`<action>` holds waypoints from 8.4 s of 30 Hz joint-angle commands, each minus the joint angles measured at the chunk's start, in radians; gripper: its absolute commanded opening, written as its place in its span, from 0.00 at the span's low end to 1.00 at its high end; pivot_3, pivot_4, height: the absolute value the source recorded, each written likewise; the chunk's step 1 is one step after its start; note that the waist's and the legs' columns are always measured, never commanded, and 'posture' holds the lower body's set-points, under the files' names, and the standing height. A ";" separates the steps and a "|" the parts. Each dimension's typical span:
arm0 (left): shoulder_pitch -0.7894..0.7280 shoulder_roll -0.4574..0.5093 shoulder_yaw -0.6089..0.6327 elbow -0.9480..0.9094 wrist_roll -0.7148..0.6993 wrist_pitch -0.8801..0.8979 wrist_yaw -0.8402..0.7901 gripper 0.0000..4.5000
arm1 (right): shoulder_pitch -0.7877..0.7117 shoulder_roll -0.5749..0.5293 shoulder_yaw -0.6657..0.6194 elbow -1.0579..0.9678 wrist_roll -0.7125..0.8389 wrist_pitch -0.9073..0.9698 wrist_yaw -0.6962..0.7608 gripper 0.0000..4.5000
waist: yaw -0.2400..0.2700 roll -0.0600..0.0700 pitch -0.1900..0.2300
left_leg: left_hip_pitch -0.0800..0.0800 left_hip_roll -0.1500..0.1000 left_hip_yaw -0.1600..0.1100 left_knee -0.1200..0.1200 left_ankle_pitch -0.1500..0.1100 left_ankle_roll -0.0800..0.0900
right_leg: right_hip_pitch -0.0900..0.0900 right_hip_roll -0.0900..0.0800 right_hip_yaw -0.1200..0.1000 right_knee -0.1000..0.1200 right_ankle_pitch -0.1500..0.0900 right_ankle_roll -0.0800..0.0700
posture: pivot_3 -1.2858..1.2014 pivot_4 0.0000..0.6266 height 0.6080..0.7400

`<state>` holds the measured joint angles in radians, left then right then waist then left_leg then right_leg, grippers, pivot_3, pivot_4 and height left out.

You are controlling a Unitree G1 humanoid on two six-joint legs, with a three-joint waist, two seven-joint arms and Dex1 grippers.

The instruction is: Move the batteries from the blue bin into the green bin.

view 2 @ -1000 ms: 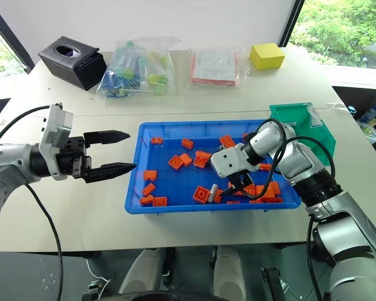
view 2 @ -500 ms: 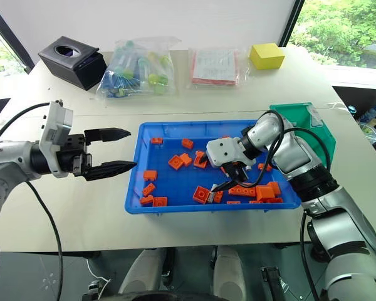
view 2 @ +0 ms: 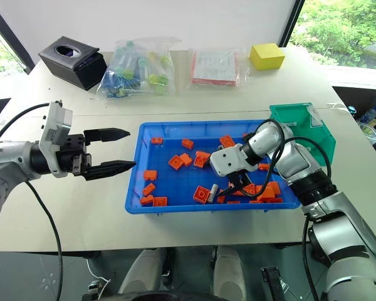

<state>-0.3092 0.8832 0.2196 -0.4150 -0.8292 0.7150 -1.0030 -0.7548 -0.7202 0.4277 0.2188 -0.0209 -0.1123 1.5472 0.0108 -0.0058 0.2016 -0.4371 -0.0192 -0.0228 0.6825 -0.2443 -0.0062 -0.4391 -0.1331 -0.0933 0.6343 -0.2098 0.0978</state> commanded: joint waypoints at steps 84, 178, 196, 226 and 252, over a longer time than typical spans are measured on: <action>-0.101 -0.038 -0.045 0.035 0.038 -0.039 -0.027 1.00 | 0.008 -0.109 -0.001 -0.156 0.055 0.444 -0.296 0.92 | -0.004 -0.001 0.000 | 0.000 0.000 0.002 0.000 0.000 0.001 | -0.001 0.000 0.002 0.000 0.000 0.000 | 0.52 0.24 0.64; -0.121 -0.141 -0.121 0.079 0.083 -0.084 -0.046 1.00 | -0.147 0.008 -0.381 -0.058 0.695 1.727 -1.164 0.96 | -0.007 -0.002 0.000 | 0.000 0.000 0.002 -0.001 -0.001 0.001 | -0.001 0.000 0.002 0.001 0.001 -0.001 | 0.52 0.24 0.64; -0.162 -0.140 -0.128 0.094 0.086 -0.079 -0.038 1.00 | -0.141 0.079 -0.319 -0.123 0.720 1.727 -1.190 0.84 | -0.010 -0.002 0.000 | 0.000 0.000 0.002 -0.001 -0.001 0.002 | -0.001 0.001 0.002 0.001 0.001 -0.001 | 0.52 0.24 0.64; -0.186 -0.159 -0.145 0.129 0.106 -0.099 -0.055 1.00 | -0.145 0.186 -0.284 -0.171 0.581 1.694 -1.146 0.07 | -0.021 -0.002 0.000 | 0.000 0.000 0.001 -0.001 -0.001 0.002 | -0.001 0.001 0.002 0.001 0.001 -0.001 | 0.52 0.24 0.64; -0.182 -0.103 -0.146 0.169 0.120 -0.095 -0.169 1.00 | -0.115 -0.200 -0.877 -0.225 0.720 1.726 -1.315 0.01 | -0.020 -0.002 0.000 | -0.002 0.000 0.002 -0.001 -0.001 0.003 | -0.002 0.001 0.001 -0.001 0.001 -0.001 | 0.52 0.24 0.64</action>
<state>-0.4701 0.7694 0.0595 -0.2410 -0.7080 0.6401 -1.1608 -0.8864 -0.9165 -0.4110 -0.0016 0.7099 1.6077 0.2217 -0.0094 -0.0076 0.2018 -0.4389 -0.0189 -0.0207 0.6812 -0.2456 -0.0036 -0.4413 -0.1325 -0.0917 0.6331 -0.2092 0.0969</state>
